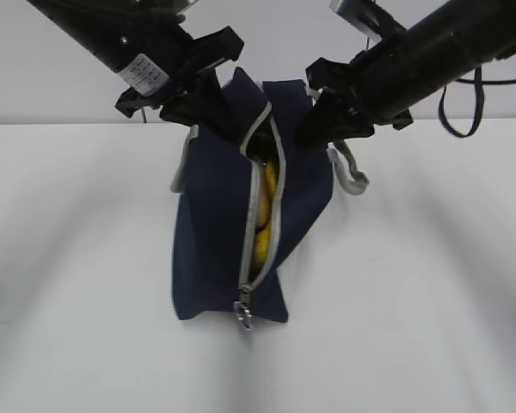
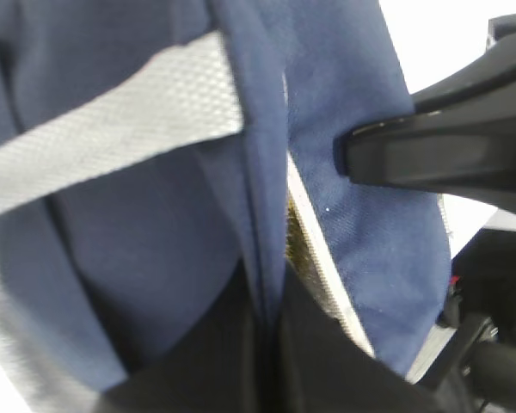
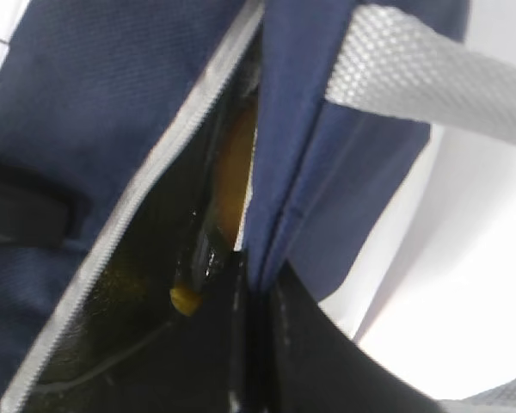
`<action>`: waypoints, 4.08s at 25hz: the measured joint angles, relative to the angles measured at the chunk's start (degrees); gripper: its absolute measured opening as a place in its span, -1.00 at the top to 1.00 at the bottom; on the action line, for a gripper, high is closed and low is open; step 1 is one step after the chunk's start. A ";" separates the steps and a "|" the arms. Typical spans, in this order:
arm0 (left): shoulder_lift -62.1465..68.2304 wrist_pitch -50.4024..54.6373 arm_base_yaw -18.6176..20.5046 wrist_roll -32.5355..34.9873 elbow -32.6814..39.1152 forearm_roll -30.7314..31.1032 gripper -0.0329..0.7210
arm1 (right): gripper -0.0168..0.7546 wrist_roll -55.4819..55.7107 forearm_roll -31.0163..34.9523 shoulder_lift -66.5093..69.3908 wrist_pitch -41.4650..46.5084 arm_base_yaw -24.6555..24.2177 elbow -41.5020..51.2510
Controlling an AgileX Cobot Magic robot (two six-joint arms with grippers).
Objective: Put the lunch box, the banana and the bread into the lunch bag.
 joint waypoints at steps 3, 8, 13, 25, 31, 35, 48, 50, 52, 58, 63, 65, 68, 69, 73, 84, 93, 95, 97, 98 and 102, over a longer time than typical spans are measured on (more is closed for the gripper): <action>0.00 -3.06 -1.38 0.00 0.00 -2.79 0.92 | 0.97 6.31 -10.15 -0.01 5.05 0.00 -6.00; 0.10 -8.41 -3.34 0.00 0.05 -5.51 0.92 | 0.97 12.74 -19.79 -0.09 10.19 -0.09 -13.61; 0.69 -11.12 -3.48 0.00 0.05 -6.46 0.92 | 0.97 13.87 -22.88 -0.10 10.30 -0.09 -14.72; 2.90 -14.24 -3.48 0.00 0.05 -4.71 0.92 | 0.97 13.91 -22.08 5.42 8.41 -0.09 -15.14; 3.78 -13.29 -3.48 0.00 0.05 -3.30 0.91 | 0.77 14.00 -20.20 5.66 8.30 -0.09 -15.18; 3.78 -12.97 -3.07 0.00 0.05 -2.82 0.52 | 0.11 14.04 -16.61 5.66 8.76 -0.09 -15.27; -0.53 -7.07 -0.86 2.29 0.05 1.47 -0.36 | -0.13 14.31 -15.08 -1.74 9.29 0.02 -10.06; -2.43 -7.06 -0.86 2.95 0.05 2.49 -0.35 | -0.13 13.52 -15.35 -4.73 7.87 0.02 -7.67; -3.79 -6.70 -0.80 3.91 0.05 3.34 -0.34 | -0.13 11.42 -15.00 -7.22 6.72 0.02 -4.25; -8.57 -6.87 -0.80 6.23 3.80 3.68 -0.30 | -0.13 1.20 -9.35 -15.74 0.73 0.02 9.72; -13.02 -9.25 -0.80 8.63 11.17 3.41 -0.30 | -0.13 -11.63 -0.98 -23.68 -4.92 0.02 22.30; -14.68 -10.58 -0.80 10.40 14.25 2.29 -0.29 | -0.13 -18.09 3.84 -25.96 -5.93 0.02 26.74; -17.33 -12.26 -0.80 14.39 18.65 -0.12 -0.28 | -0.13 -30.22 11.14 -28.38 -6.16 0.02 33.46; -18.07 -12.73 -0.80 15.68 20.09 -0.99 -0.28 | -0.13 -33.59 13.62 -28.73 -6.16 0.02 35.77; -21.66 -14.43 -0.80 20.05 24.70 -3.23 -0.28 | -0.13 -48.11 21.53 -29.10 -5.72 0.02 43.76; -24.11 -15.89 -0.80 20.98 28.05 -3.70 -0.18 | -0.13 -66.92 31.06 -29.10 -6.22 0.02 49.41; -24.11 -16.32 -0.80 21.41 28.05 -3.70 -0.18 | -0.13 -74.72 33.96 -24.19 -9.01 0.02 49.41; -24.11 -16.48 -0.80 21.52 28.05 -3.70 -0.17 | -0.13 -79.25 37.08 -19.56 -8.89 0.02 49.41; -24.11 -16.62 -0.80 21.64 28.05 -3.70 -0.16 | -0.13 -83.52 40.25 -15.17 -7.56 0.02 49.41; -24.11 -16.62 -0.80 21.64 28.05 -3.70 -0.16 | -0.13 -85.12 41.11 -12.92 -6.71 0.02 49.03; -24.11 -16.74 -0.80 21.69 28.05 -3.70 -0.15 | -0.13 -87.30 42.73 -6.53 -5.21 0.02 47.22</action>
